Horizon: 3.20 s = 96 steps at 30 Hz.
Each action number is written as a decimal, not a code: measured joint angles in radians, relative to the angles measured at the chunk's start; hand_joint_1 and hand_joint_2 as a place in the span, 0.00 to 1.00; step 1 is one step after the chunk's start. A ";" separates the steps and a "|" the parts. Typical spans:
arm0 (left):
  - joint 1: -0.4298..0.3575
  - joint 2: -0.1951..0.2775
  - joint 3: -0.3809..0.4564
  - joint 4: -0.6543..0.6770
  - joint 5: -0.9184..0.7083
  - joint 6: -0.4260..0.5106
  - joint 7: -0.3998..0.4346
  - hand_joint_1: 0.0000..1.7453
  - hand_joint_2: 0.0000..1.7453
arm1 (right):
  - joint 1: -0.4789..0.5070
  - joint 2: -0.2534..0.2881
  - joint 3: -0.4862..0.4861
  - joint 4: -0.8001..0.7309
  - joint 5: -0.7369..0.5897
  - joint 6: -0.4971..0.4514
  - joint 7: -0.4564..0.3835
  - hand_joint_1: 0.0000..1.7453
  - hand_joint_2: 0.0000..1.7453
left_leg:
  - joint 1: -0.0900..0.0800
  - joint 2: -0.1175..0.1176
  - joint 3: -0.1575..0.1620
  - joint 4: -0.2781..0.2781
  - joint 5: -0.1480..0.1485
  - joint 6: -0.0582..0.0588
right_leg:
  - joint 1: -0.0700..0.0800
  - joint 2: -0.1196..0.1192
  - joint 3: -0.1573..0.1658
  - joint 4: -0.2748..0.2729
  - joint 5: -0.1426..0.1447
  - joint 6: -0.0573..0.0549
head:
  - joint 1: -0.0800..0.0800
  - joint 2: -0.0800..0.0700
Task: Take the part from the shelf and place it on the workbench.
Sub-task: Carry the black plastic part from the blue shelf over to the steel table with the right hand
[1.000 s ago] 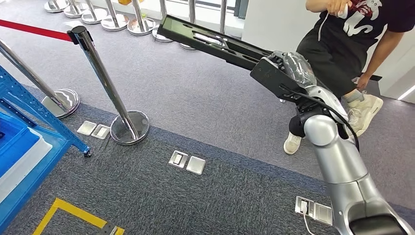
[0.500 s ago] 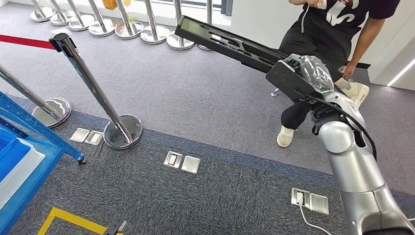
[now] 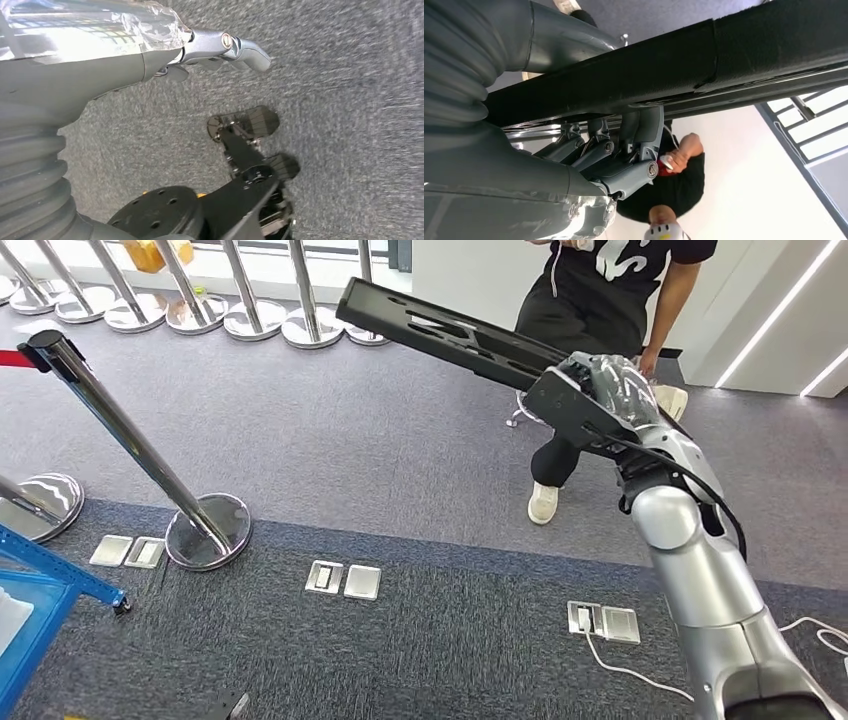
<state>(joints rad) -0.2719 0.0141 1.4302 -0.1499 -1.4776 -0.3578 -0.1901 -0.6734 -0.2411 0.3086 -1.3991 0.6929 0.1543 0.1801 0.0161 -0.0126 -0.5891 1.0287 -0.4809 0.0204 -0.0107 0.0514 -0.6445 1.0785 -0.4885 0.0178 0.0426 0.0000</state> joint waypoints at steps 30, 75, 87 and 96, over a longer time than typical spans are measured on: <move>-0.005 -0.001 -0.003 0.000 -0.002 0.000 0.004 0.00 1.00 | -0.007 -0.001 -0.017 0.031 0.022 -0.009 -0.002 1.00 1.00 | -0.002 -0.018 0.000 -0.008 0.010 0.003 | 0.001 0.044 0.003 -0.019 0.015 -0.003 | -0.001 0.000; 0.008 0.001 -0.026 -0.001 0.007 0.024 0.005 0.00 1.00 | -0.022 0.004 -0.032 0.031 0.033 -0.006 0.003 1.00 1.00 | 0.003 0.085 0.014 0.004 -0.014 -0.041 | -0.003 -0.069 0.028 -0.055 0.035 -0.021 | 0.025 0.000; 0.012 0.003 -0.026 -0.001 0.008 0.024 0.005 0.00 1.00 | -0.024 0.012 -0.032 0.032 0.034 -0.006 0.002 1.00 1.00 | -0.019 -0.050 -0.010 0.000 0.016 -0.001 | 0.009 0.047 0.031 -0.054 0.038 -0.035 | -0.009 0.000; 0.002 0.000 -0.026 -0.001 0.009 0.026 0.013 0.00 1.00 | -0.037 0.008 -0.034 0.043 0.044 -0.020 -0.013 1.00 1.00 | -0.004 0.043 0.002 -0.033 0.029 0.013 | -0.006 -0.043 -0.104 0.219 -0.085 0.013 | 0.010 0.000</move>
<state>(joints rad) -0.2696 0.0141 1.4037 -0.1508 -1.4683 -0.3320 -0.1767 -0.7104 -0.2331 0.2743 -1.3565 0.7365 0.1339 0.1670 0.0119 0.0305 -0.5870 0.9958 -0.4517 0.0332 -0.0171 0.0087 -0.7483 1.2979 -0.5733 0.0307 0.0526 0.0000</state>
